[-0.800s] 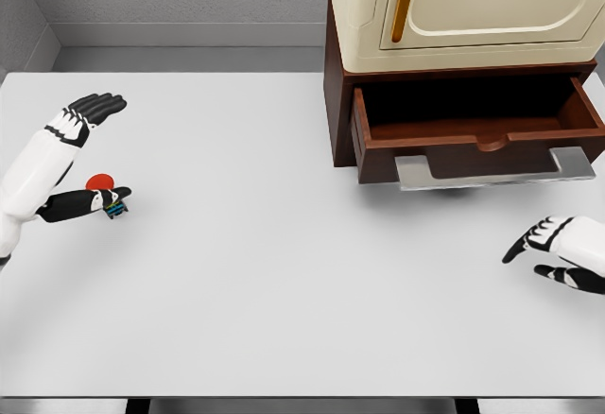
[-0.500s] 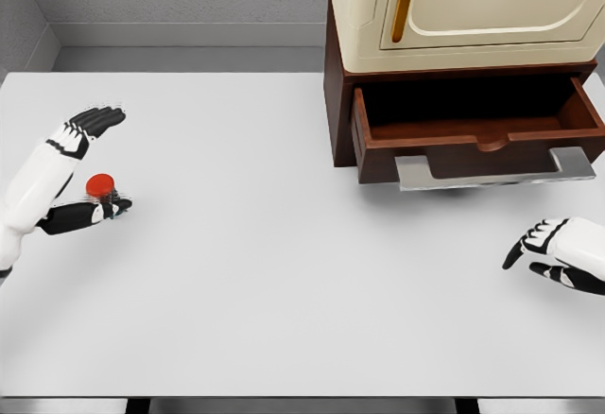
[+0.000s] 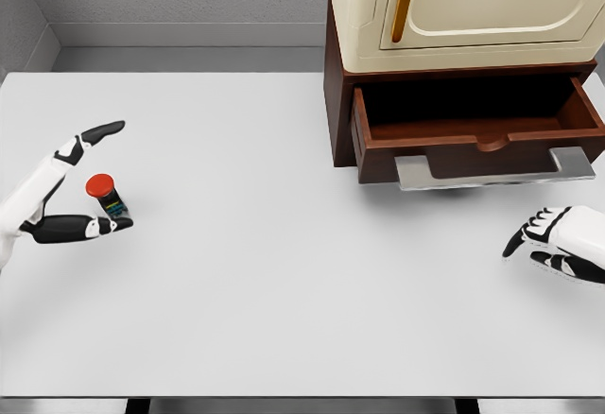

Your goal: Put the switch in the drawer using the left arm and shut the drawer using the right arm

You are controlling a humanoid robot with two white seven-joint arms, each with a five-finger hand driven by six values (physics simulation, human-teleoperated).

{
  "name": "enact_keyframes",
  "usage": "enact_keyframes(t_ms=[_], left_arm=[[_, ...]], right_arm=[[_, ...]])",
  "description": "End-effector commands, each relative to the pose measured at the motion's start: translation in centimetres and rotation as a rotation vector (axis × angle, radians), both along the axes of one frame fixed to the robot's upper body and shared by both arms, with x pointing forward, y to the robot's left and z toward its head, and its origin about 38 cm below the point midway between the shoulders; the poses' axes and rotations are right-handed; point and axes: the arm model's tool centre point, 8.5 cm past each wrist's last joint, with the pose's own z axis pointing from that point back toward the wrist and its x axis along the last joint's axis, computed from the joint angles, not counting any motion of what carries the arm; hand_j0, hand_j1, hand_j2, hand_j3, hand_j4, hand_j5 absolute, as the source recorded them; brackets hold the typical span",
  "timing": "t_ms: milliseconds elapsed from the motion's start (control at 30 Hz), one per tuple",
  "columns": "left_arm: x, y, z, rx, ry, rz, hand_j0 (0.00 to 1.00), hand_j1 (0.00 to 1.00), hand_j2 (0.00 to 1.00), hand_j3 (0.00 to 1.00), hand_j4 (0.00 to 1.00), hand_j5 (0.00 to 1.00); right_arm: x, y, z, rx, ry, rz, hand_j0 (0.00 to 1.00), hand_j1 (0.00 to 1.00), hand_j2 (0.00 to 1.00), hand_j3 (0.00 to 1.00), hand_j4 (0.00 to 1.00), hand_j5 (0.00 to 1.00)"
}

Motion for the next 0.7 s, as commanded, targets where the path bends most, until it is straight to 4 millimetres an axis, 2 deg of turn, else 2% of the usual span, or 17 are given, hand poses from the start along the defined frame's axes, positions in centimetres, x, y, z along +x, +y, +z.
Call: enact_keyframes(t_ms=[0,33,67,233,300,433,667], left_arm=[[0.4,0.5,-0.3,-0.055,0.063,0.033,1.0,1.0,1.0,1.0,1.0,1.0],[0.8,1.4,-0.8,-0.157,0.143,0.072,1.0,1.0,1.0,1.0,1.0,1.0],[1.0,1.8,-1.2,-0.186,0.178,0.086,1.0,1.0,1.0,1.0,1.0,1.0],[2.7,2.3,-3.0,-0.229,0.399,0.107,1.0,1.0,1.0,1.0,1.0,1.0],[2.5,2.0,-4.2,-0.249,0.45,0.09,1.0,1.0,1.0,1.0,1.0,1.0],[2.5,2.0,-5.8,-0.286,0.501,0.11,1.0,1.0,1.0,1.0,1.0,1.0],[4.0,4.2,-7.3,-0.322,0.52,0.196,1.0,1.0,1.0,1.0,1.0,1.0]], right_arm=[[0.0,0.0,0.1,0.004,0.001,-0.002,0.57,0.57,0.57,0.57,0.57,0.57],[0.1,0.0,0.2,0.004,-0.004,-0.001,0.58,0.58,0.58,0.58,0.58,0.58],[0.1,0.0,0.2,0.005,-0.004,-0.002,0.59,0.59,0.59,0.59,0.59,0.59],[0.1,0.0,0.3,0.004,-0.004,-0.001,0.6,0.6,0.6,0.6,0.6,0.6],[0.1,0.0,0.2,0.004,-0.002,-0.002,0.62,0.62,0.62,0.62,0.62,0.62],[0.1,0.0,0.2,0.005,-0.003,-0.002,0.62,0.62,0.62,0.62,0.62,0.62],[0.2,0.0,0.3,0.006,-0.006,-0.003,0.63,0.63,0.63,0.63,0.63,0.63]])
